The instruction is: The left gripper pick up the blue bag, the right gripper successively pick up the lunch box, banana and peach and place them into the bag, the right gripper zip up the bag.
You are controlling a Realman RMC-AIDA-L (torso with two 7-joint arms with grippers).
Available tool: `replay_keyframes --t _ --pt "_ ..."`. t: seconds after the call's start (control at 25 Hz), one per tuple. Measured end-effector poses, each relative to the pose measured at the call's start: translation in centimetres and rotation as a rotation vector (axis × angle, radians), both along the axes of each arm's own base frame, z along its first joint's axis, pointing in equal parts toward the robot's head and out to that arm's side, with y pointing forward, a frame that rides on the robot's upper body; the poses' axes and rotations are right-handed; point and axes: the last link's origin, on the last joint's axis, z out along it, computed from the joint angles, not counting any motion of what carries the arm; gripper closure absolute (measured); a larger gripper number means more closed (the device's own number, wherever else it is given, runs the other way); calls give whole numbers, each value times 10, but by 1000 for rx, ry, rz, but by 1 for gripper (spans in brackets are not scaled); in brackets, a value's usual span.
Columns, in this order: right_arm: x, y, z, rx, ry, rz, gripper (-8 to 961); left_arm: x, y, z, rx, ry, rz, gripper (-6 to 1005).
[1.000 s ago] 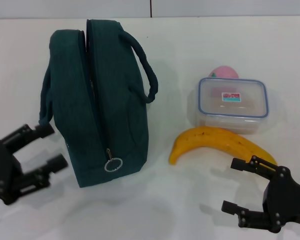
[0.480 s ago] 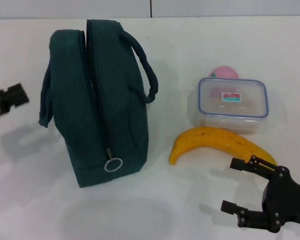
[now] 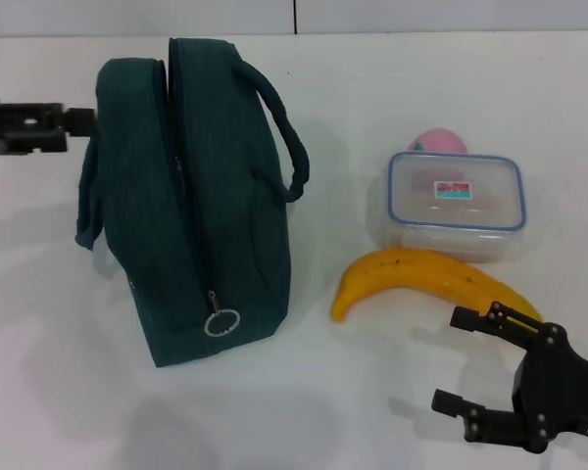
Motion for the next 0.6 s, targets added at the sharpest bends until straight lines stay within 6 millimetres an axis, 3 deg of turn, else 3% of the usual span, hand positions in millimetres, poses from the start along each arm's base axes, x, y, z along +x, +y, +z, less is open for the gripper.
replay_keyframes --t 0.6 --pt "0 1 0 5 2 1 83 7 29 -21 -92 61 54 171"
